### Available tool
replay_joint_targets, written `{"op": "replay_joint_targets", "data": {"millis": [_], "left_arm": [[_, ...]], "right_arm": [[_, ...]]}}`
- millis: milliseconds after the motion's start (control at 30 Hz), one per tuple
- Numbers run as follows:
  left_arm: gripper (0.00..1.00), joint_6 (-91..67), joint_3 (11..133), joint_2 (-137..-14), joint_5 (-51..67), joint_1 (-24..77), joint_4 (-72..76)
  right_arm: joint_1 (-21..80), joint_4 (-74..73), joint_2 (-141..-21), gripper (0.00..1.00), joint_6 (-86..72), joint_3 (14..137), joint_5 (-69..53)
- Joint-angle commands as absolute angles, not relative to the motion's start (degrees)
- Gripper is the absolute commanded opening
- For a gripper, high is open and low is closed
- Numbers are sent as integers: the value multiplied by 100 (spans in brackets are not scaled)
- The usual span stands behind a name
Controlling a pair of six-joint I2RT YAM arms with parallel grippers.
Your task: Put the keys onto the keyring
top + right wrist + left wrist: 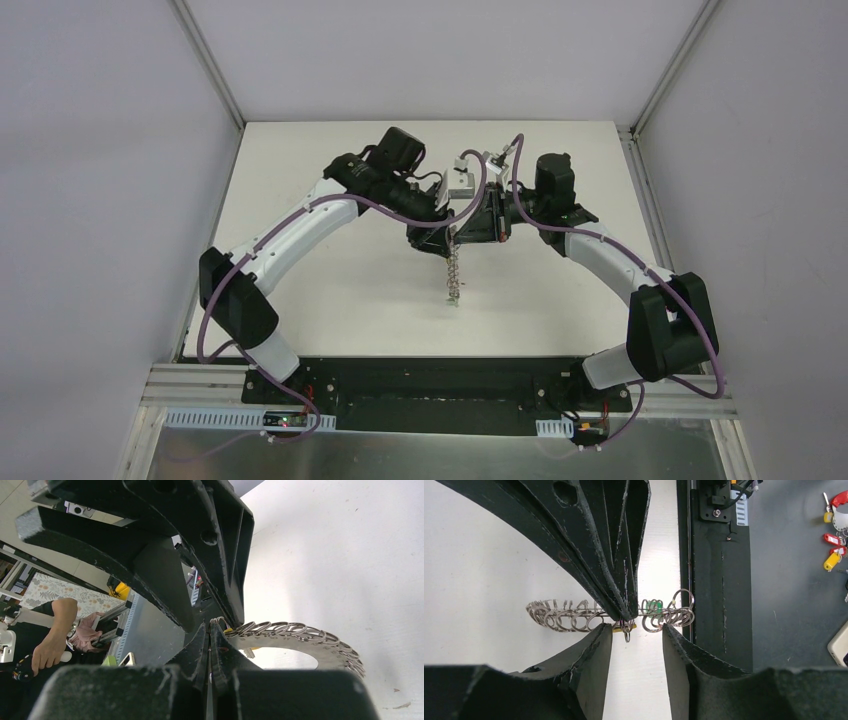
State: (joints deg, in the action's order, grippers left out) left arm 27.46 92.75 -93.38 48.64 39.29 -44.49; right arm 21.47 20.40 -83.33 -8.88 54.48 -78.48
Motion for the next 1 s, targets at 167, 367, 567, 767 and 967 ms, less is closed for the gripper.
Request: {"op": "replay_joint_targets", "data": {"millis": [167, 367, 567, 767, 967], "left_arm": [[30, 2571, 9550, -9512, 5287, 3872, -4377], [8, 2544, 9602, -9558, 5409, 3817, -4424], [0, 2535, 9646, -9535, 5509, 3644, -4562], [0, 2303, 9601, -9378, 5622, 3525, -4457], [0, 2064, 9522, -9329, 5684, 3524, -4198]], "right_arm": [[2132, 2360, -8143, 0, -835, 5449, -8060], [2128, 2357, -8150, 0, -827, 5454, -8035], [2097, 2358, -8122, 0, -778, 5398, -8003], [2084, 2363, -8078, 0, -687, 5308, -7949], [2164, 2364, -8084, 0, -644, 5202, -7876]]}}
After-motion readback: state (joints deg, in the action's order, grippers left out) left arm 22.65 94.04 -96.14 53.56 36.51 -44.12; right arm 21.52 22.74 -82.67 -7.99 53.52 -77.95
